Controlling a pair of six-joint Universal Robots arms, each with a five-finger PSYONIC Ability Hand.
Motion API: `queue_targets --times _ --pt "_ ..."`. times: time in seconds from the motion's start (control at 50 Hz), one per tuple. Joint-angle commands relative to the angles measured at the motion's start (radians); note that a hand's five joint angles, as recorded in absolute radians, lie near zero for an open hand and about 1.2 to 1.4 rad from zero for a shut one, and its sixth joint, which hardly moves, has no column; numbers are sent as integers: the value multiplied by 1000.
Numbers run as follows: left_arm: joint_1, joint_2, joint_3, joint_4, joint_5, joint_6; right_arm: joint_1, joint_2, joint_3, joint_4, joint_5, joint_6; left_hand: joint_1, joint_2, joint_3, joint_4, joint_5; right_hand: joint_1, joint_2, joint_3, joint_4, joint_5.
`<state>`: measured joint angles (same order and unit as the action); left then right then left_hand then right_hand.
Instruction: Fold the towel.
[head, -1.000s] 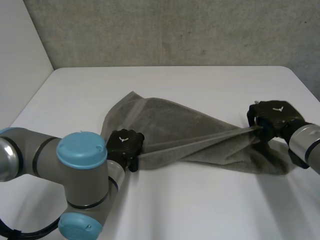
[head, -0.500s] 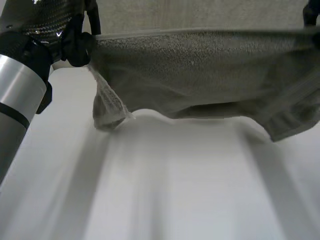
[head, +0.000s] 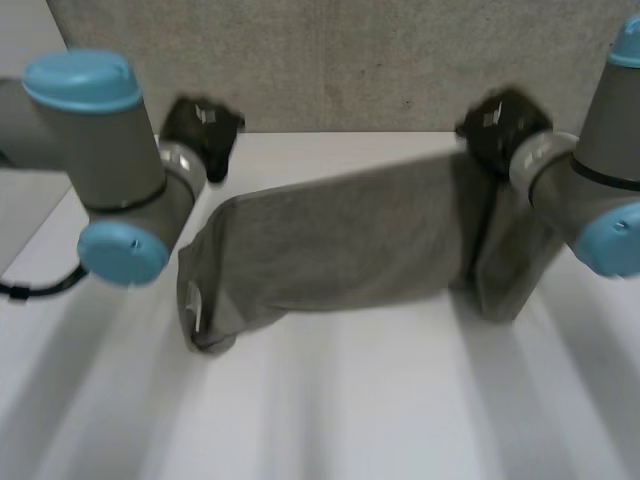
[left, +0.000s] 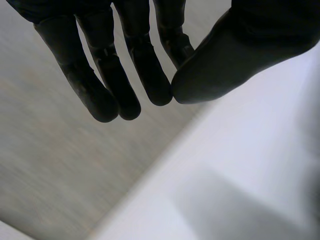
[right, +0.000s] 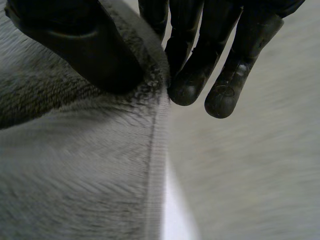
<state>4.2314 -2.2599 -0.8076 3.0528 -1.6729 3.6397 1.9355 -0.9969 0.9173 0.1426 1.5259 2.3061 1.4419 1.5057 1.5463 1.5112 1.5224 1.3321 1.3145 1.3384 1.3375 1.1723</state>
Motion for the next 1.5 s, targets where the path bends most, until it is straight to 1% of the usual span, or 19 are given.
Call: queue_targets --times 0.02,0.04,0.08,0.1,0.16,0.2,0.26,0.3,0.42,0.44,0.46,0.6,0.74,0.78,0.94,1.1,1.26,1.44,1.5 --pt "7 40 202 343 -40 -76 -4 -50 26 -673 17 44 -46 -109 -150 -115 -301 64 82 58 59 49" --pt "7 40 202 343 -41 -76 -6 -99 72 -772 14 47 -46 -109 -150 -115 -301 64 82 58 59 49" --pt "9 115 157 473 -56 -119 -6 -141 102 -794 4 47 -46 -109 -150 -115 -301 64 82 58 59 49" --pt "9 115 157 474 -56 -119 -6 -141 103 -795 3 47 -46 -109 -150 -115 -301 64 82 58 59 49" --pt "10 163 73 509 -47 -130 -7 -158 130 -730 -50 52 -46 -109 -150 -115 -301 64 82 58 59 49" --pt "10 175 31 508 -44 -131 -16 -158 149 -588 -82 56 -46 -109 -150 -115 -301 64 82 58 59 49" --pt "18 197 -70 495 -45 -133 -20 -157 164 -500 -84 56 -46 -109 -150 -115 -301 64 82 58 59 49" --pt "18 204 -134 483 -41 -131 -20 -157 225 -356 -98 56 -46 -109 -150 -115 -301 64 82 58 59 49" --pt "-4 209 -360 437 -25 -148 -9 -178 403 -310 -101 56 -69 -133 -173 -138 -324 64 82 58 59 49" --pt "-11 204 -416 432 -24 -159 -9 -178 403 -310 -101 56 -449 -513 -554 -519 -705 64 82 58 59 49" --pt "-24 198 -467 434 -22 -176 -9 -193 449 -311 -101 56 -709 -773 -814 -778 -964 64 82 58 59 49" --pt "-65 155 -561 432 -19 -269 -3 -272 597 -311 -101 59 -753 -817 -857 -822 -1008 64 82 58 59 49" --pt "-105 117 -564 417 -7 -369 -18 -364 751 -349 -96 62 -741 -805 -845 -810 -996 64 82 58 59 49" --pt "-135 96 -555 408 27 -392 -20 -368 782 -374 -95 62 -741 -805 -845 -810 -996 64 82 58 59 49" --pt "-234 24 -498 405 90 -398 -44 -391 931 -510 -92 119 -741 -805 -845 -810 -996 64 82 58 59 49" --pt "-326 -130 -366 344 91 -397 -131 -384 980 -551 -102 199 -747 -811 -851 -816 -1002 64 82 58 59 49" --pt "-353 -268 -187 215 82 -400 -133 -378 983 -552 -101 203 -747 -811 -851 -816 -1002 64 82 58 59 49" --pt "-366 -326 -74 213 74 -397 -144 -376 983 -552 -101 205 -688 -752 -793 -757 -943 64 82 58 59 49" --pt "-366 -349 -36 213 74 -394 -144 -370 985 -552 -101 205 -565 -629 -669 -634 -820 64 82 58 59 49"
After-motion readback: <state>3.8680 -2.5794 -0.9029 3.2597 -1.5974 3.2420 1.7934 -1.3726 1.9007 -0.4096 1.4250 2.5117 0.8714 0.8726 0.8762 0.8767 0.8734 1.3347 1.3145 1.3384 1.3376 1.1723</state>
